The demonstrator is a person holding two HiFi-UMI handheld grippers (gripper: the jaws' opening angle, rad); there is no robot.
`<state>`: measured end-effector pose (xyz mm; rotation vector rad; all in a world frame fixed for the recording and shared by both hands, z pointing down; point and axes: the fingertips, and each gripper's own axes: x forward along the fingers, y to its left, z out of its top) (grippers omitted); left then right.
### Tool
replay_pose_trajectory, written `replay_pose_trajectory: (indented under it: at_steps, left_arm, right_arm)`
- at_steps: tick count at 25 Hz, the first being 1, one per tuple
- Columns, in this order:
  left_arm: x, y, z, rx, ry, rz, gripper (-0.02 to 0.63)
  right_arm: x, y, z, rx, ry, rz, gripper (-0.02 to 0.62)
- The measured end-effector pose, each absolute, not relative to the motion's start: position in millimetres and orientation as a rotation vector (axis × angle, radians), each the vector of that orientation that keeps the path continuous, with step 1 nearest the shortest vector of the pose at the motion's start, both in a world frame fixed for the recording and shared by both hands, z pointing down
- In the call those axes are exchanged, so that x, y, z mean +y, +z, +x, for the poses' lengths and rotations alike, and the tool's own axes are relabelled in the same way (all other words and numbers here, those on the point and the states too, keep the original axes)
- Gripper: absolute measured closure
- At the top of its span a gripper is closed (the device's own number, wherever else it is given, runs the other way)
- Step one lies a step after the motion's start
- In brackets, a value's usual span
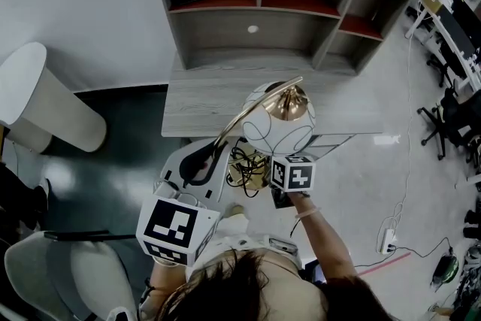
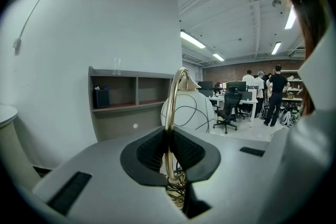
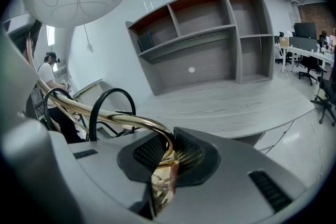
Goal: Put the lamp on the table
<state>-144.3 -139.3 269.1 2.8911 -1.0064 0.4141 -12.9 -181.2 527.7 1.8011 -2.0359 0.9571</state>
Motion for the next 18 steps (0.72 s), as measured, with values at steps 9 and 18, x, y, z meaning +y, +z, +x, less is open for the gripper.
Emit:
replay_pose_trajectory:
  at_steps: [9, 18]
  left_arm:
    - [-176.2, 273.7, -141.5, -0.96, 0.405, 2.903, 0.574]
    - [-195.4, 275.7, -128.4, -0.935, 0.406, 2.912, 0.574]
  right_arm:
    - [-211.5, 529.6, -4.1, -2.0, 0.946, 1.86, 0.543]
    - [-228.2, 531.8, 10.0, -1.982, 0.958, 1.889, 0.543]
